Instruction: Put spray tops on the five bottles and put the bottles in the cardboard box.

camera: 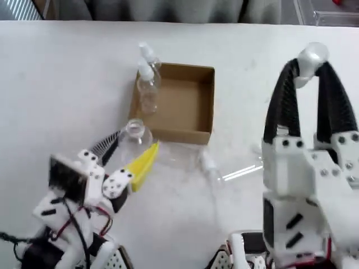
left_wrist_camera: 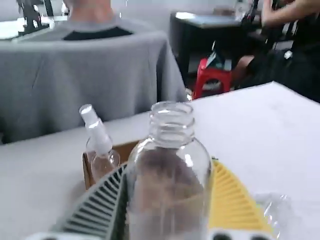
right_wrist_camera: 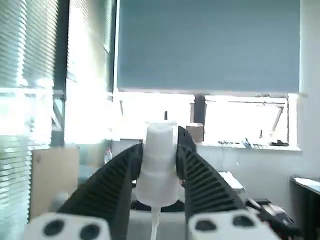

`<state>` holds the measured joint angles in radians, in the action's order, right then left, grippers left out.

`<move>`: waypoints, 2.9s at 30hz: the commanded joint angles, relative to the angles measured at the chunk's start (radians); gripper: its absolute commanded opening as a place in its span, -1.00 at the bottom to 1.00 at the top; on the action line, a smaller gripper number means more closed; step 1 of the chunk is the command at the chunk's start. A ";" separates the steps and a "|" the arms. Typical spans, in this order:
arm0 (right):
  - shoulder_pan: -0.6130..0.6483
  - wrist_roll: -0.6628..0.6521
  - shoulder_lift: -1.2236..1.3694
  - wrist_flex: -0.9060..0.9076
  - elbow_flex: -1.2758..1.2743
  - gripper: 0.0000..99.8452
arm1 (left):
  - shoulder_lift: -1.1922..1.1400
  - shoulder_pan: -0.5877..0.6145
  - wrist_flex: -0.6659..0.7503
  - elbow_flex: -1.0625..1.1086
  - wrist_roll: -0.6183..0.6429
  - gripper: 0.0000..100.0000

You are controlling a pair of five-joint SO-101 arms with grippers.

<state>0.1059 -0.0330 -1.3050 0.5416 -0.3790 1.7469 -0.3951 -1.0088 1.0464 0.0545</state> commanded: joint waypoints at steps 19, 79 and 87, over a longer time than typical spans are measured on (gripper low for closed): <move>0.438 0.232 0.177 0.360 0.465 -0.97 | 0.088 -0.012 -0.002 0.084 -0.021 -0.96; 0.685 0.189 0.398 -0.154 0.069 -0.97 | 0.088 0.076 -0.081 0.072 -0.021 -0.96; 0.682 0.184 0.398 -0.159 -0.031 -0.97 | 0.088 0.076 -0.081 0.072 -0.017 -0.96</move>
<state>0.7841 0.1649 -0.9045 0.3821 -0.4081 1.8282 -0.3307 -1.0917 1.1370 0.0407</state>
